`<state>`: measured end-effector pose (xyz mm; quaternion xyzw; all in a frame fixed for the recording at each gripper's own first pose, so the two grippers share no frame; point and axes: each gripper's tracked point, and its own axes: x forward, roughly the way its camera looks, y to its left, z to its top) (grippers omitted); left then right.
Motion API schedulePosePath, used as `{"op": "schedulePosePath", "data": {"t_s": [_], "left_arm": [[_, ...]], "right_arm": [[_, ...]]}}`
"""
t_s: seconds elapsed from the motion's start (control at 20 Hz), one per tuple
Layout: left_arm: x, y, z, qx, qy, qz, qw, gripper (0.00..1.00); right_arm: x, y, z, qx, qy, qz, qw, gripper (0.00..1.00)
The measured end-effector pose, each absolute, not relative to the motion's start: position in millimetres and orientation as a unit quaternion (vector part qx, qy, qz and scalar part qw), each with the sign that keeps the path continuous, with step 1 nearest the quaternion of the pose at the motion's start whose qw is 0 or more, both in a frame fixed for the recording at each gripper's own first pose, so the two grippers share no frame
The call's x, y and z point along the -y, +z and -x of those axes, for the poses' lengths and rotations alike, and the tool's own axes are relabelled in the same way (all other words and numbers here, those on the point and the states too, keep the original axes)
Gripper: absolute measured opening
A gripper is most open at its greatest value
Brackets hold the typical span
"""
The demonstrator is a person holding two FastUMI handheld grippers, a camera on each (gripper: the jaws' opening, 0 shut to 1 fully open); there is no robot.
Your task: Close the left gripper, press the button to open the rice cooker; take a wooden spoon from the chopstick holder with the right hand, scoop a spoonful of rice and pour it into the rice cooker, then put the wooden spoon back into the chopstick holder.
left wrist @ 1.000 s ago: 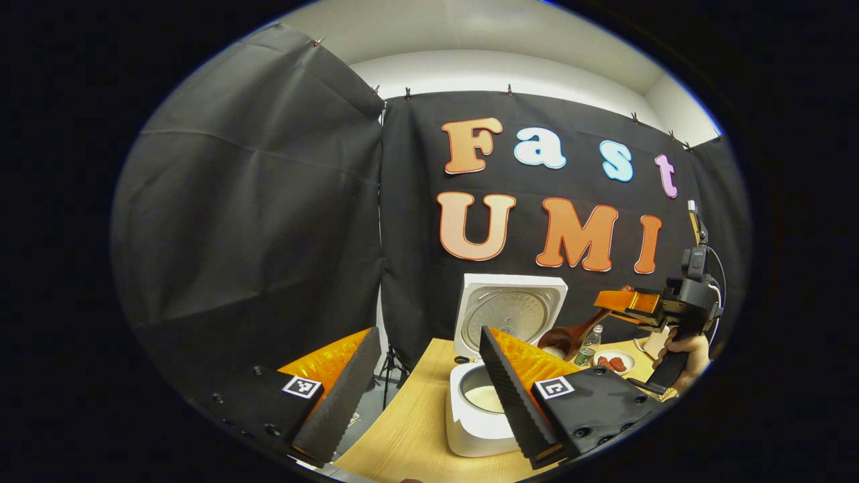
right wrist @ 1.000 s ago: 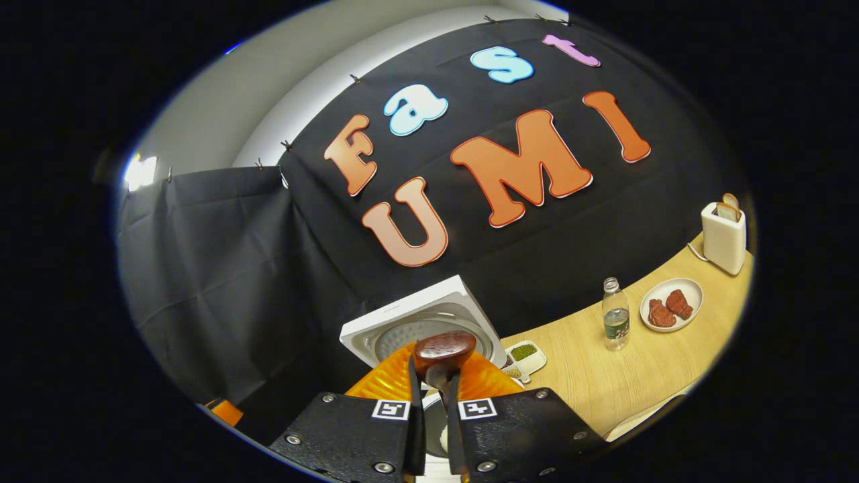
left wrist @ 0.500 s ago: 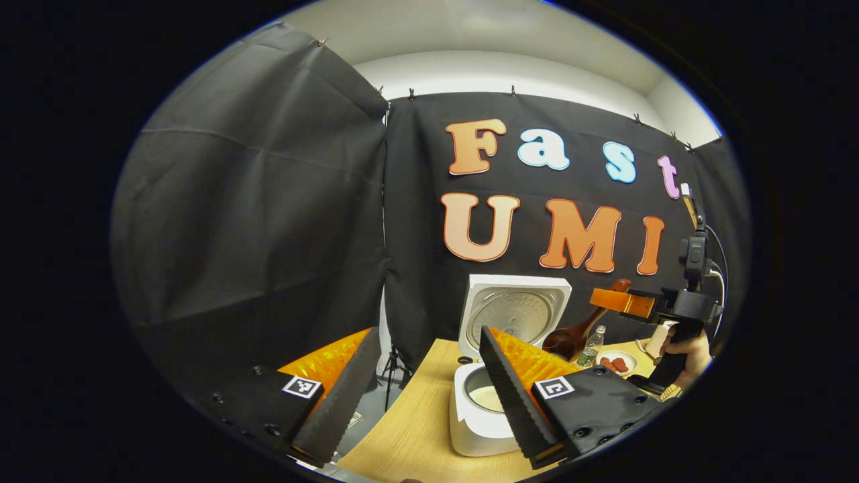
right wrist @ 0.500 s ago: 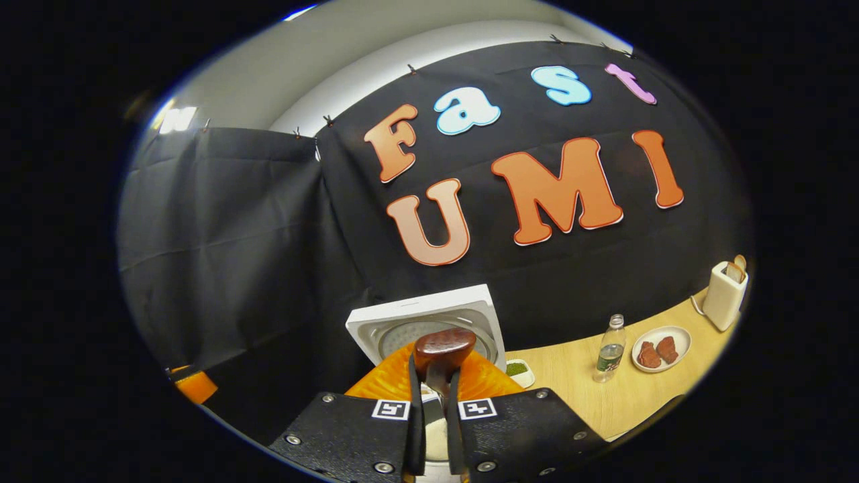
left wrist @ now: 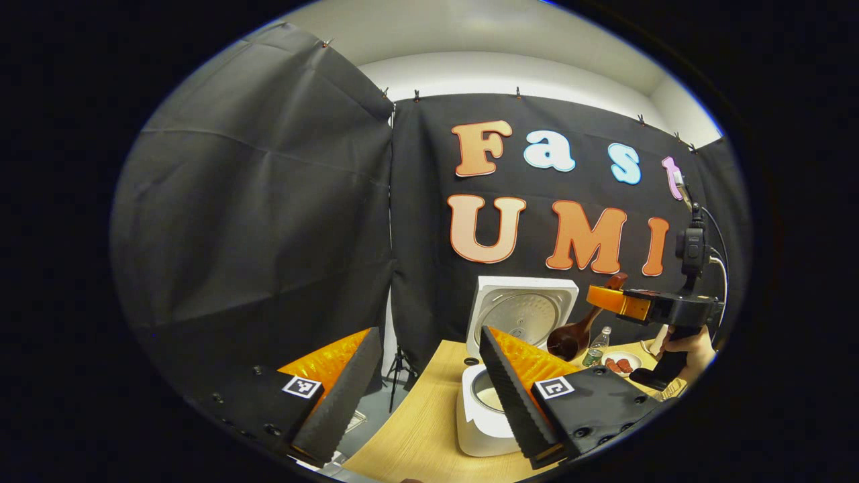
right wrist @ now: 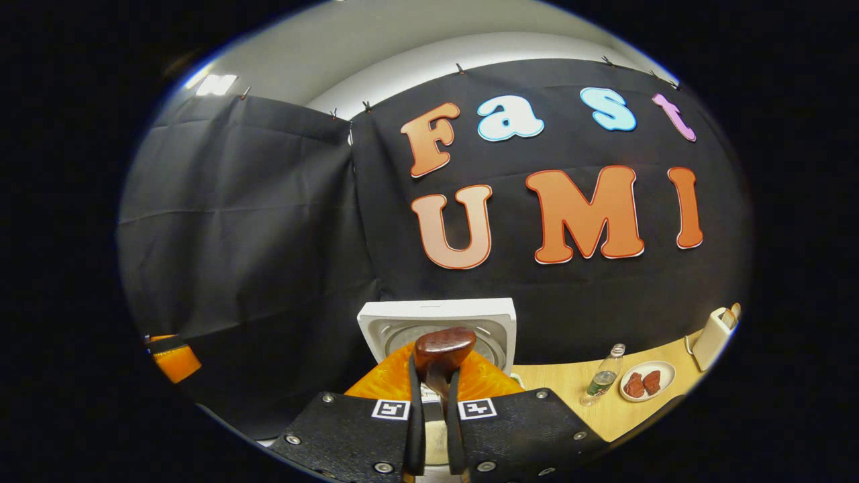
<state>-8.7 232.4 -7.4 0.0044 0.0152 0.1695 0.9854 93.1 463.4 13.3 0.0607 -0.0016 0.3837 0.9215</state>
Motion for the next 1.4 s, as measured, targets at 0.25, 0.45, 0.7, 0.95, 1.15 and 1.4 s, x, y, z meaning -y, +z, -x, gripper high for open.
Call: {"op": "schedulePosePath", "data": {"t_s": [0.25, 0.45, 0.7, 0.95, 1.15, 1.4], "left_arm": [[-234.8, -7.8, 8.9, -0.015, 0.173, -0.008, 0.985, 1.00], [-233.5, -7.2, 8.4, -0.015, 0.174, -0.006, 0.985, 1.00], [-230.5, -9.1, 9.1, -0.018, 0.174, 0.003, 0.985, 1.00], [-225.8, -4.8, 9.8, -0.014, 0.175, 0.008, 0.984, 1.00], [-214.4, -5.5, 4.1, -0.013, 0.168, 0.010, 0.986, 1.00], [-193.5, -6.4, -1.5, -0.013, 0.154, 0.012, 0.988, 1.00]], "right_arm": [[-469.5, 13.4, -90.2, 0.017, 0.391, -0.033, 0.920, 0.12], [-466.9, 9.3, -91.0, 0.013, 0.392, -0.039, 0.919, 0.12], [-445.0, 1.0, -103.5, -0.041, 0.390, -0.122, 0.912, 0.12], [-382.9, -4.5, -127.7, -0.054, 0.342, -0.151, 0.926, 0.12], [-322.3, -13.9, -141.2, -0.057, 0.297, -0.151, 0.941, 0.12], [-246.7, -30.3, -155.3, -0.065, 0.236, -0.155, 0.957, 0.12]]}}
